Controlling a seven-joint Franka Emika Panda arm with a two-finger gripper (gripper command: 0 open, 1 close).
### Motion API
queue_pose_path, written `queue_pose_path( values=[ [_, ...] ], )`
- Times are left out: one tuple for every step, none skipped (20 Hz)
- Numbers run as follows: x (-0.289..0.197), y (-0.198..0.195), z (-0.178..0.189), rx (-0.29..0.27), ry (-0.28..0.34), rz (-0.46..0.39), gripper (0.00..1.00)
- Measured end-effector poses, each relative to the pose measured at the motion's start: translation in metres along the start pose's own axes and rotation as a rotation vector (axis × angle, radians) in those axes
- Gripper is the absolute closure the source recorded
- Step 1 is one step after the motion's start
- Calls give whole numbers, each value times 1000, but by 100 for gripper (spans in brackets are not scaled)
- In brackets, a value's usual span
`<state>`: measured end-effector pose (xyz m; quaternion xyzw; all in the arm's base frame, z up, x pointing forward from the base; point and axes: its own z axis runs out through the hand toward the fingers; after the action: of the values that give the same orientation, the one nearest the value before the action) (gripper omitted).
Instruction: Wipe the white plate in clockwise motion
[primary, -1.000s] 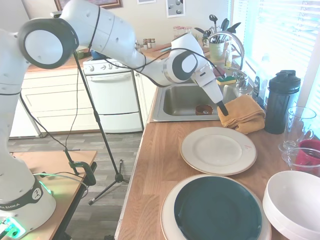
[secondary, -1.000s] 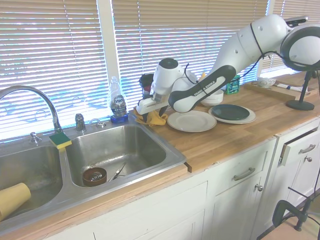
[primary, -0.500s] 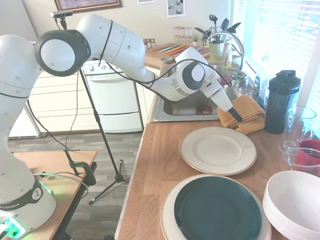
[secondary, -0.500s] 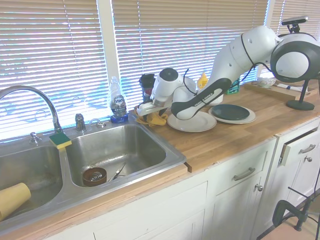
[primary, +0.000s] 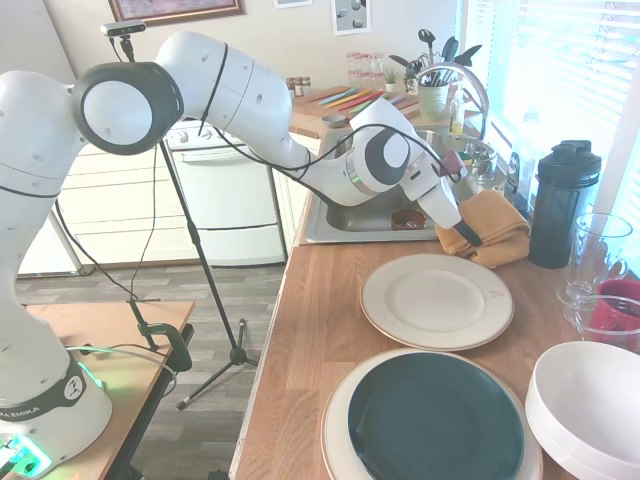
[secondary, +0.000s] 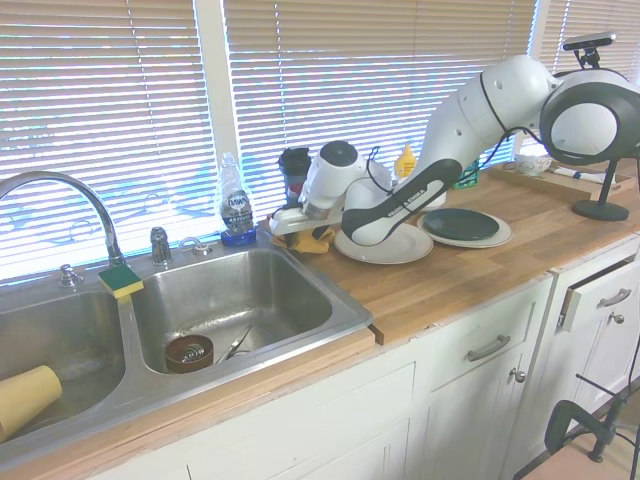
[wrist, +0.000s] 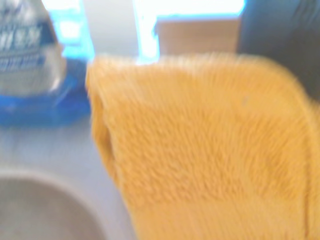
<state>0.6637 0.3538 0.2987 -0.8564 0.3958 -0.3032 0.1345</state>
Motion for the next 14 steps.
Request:
queue_pose_path(
  values=[
    [1,1,1,-3,-20,8,100],
    [5,2,1,-6,-37,12,100],
    [10,3,2,-11,-48,17,100],
    [15,5,4,-14,-56,20,100],
    [20,7,6,-18,-61,21,100],
    [23,9,7,-21,-64,23,100],
    [26,11,9,-22,-68,29,100],
    [27,11,9,-19,-72,34,100],
    [28,12,9,-16,-76,38,100],
    [29,11,8,-15,-80,43,100],
    [29,11,8,-15,-86,45,100],
    [30,10,7,-14,-93,44,100],
    [30,10,5,-13,-101,44,100],
    [29,9,3,-11,-109,42,100]
  ],
)
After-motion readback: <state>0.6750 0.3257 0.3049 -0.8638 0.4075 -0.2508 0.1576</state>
